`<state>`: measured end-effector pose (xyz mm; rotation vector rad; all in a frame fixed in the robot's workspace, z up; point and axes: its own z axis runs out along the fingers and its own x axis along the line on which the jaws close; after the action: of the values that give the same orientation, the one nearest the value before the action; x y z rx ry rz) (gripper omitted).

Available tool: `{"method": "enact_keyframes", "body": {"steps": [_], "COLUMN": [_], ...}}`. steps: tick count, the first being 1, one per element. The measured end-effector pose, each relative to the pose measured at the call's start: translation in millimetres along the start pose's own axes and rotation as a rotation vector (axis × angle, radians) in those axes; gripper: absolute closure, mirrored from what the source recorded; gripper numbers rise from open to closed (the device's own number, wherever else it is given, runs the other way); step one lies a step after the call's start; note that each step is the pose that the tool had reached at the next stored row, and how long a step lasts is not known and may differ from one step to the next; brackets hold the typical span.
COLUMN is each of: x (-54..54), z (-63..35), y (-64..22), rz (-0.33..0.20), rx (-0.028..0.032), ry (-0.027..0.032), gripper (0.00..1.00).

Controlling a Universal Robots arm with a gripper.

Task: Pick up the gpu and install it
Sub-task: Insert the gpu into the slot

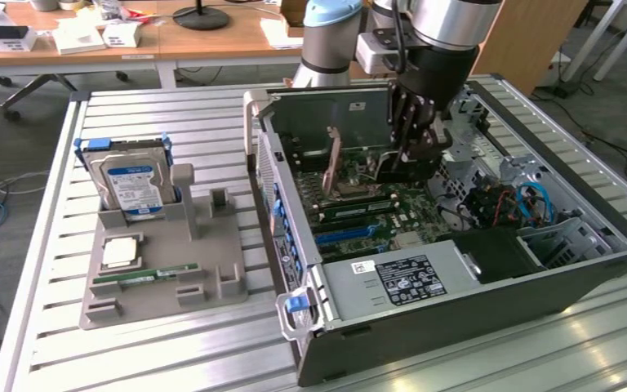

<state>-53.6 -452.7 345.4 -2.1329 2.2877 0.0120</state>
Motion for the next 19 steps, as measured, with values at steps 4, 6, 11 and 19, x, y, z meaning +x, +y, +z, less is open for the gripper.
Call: {"method": "enact_keyframes", "body": {"steps": [4, 6, 11, 19], "x": [0.1, 0.1, 0.2, 0.2], "z": [4.5, 6.4, 8.1, 8.2], "y": [0.0, 0.0, 0.1, 0.0], "rz": [0.0, 0.0, 0.0, 0.0], "rx": [0.0, -0.0001, -0.0002, -0.0001], "ry": [0.0001, 0.0002, 0.0003, 0.0002], "gripper": [0.74, 0.74, 0.74, 0.74]}}
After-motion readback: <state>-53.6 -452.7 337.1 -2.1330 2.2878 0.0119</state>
